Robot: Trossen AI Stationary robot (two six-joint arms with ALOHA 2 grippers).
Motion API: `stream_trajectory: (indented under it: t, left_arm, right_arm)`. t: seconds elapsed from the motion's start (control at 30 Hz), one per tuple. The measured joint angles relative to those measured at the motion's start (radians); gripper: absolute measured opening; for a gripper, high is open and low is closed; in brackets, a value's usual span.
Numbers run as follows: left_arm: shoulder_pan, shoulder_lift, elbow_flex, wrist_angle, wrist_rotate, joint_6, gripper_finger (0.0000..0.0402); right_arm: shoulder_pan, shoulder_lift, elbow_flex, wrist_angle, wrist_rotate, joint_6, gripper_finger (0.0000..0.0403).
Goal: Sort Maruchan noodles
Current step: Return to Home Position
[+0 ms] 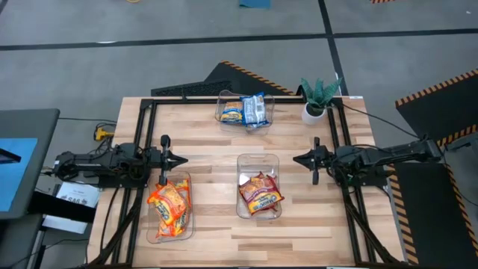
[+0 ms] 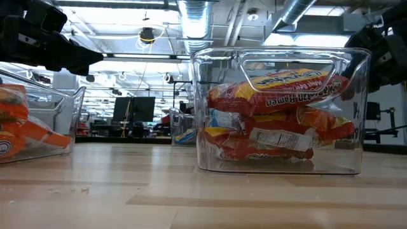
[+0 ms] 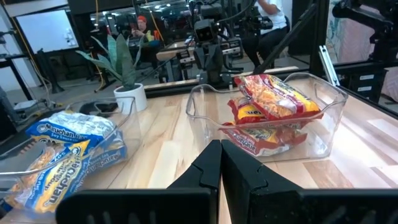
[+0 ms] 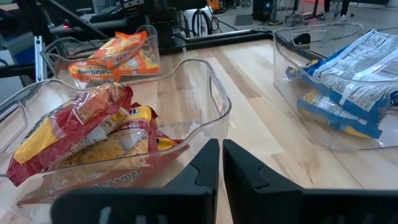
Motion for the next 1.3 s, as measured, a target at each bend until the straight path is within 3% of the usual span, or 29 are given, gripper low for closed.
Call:
stream_trajectory:
  t: [0.23,0.47,0.63,1.3]
  left_arm:
    - [-0.016,-0.001,0.0,0.003,-0.002,0.0,0.0]
    - [-0.016,-0.001,0.0,0.002,-0.001,0.0,0.0]
    - [-0.016,-0.003,0.0,0.002,-0.001,0.0,0.0]
    - [-0.016,-0.003,0.0,0.001,0.0,0.0,0.0]
  right_arm:
    - [0.003,-0.076,0.0,-0.005,0.001,0.002,0.0048]
    - [0.001,-0.282,-0.001,-0.005,0.001,0.001,0.0048]
    - [0.008,-0.283,-0.001,0.09,0.009,-0.001,0.0048]
    - [0.013,-0.28,-0.001,-0.002,0.006,0.001,0.0048]
